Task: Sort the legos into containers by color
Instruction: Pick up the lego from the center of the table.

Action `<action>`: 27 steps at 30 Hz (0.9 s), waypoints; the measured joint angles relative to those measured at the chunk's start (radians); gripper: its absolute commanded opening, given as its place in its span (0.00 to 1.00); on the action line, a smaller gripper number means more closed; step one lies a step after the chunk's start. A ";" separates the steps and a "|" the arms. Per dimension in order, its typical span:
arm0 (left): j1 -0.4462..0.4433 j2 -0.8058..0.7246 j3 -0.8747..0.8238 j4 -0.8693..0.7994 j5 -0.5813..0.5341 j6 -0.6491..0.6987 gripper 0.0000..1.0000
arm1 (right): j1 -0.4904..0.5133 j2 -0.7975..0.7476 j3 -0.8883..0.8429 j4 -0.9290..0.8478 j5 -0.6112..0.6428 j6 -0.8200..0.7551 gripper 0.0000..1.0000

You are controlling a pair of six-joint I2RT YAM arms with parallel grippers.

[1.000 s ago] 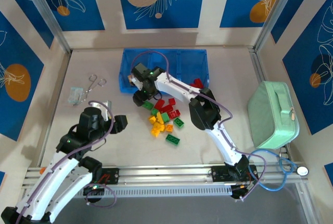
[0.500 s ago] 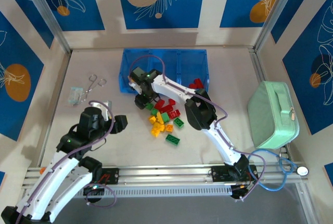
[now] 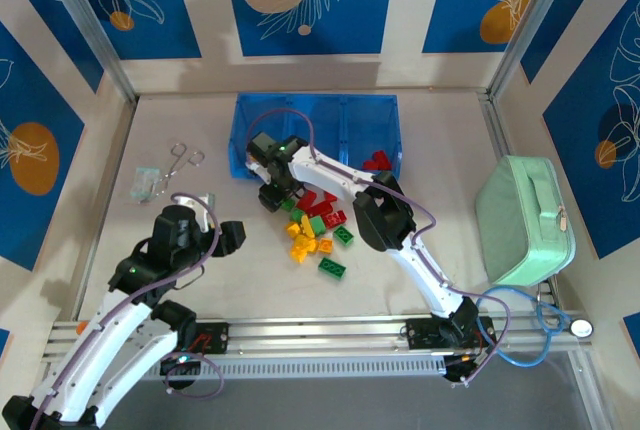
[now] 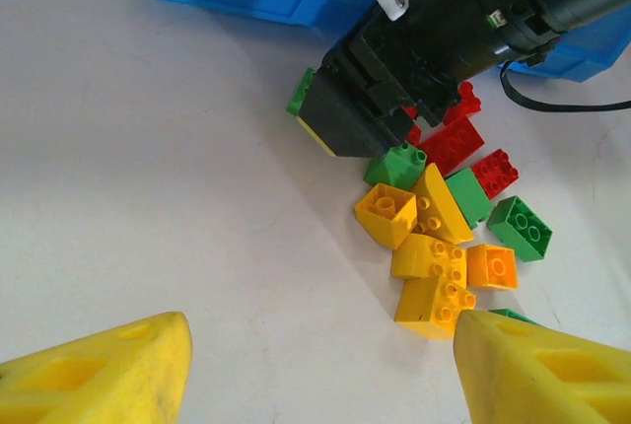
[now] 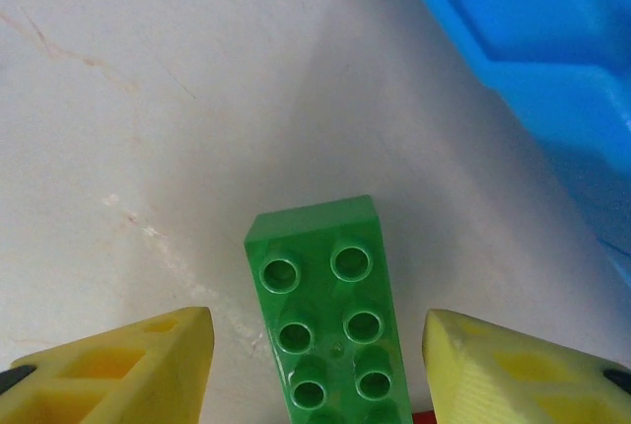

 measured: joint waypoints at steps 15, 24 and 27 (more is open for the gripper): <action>-0.001 0.000 -0.010 0.000 0.000 0.000 0.71 | 0.023 0.032 -0.001 0.000 0.042 0.008 0.34; -0.001 -0.008 -0.010 0.000 0.000 0.000 0.71 | 0.023 -0.003 0.057 -0.054 0.096 0.048 0.32; -0.001 -0.008 -0.010 0.000 0.001 0.000 0.71 | 0.001 -0.045 0.108 -0.074 0.116 0.077 0.32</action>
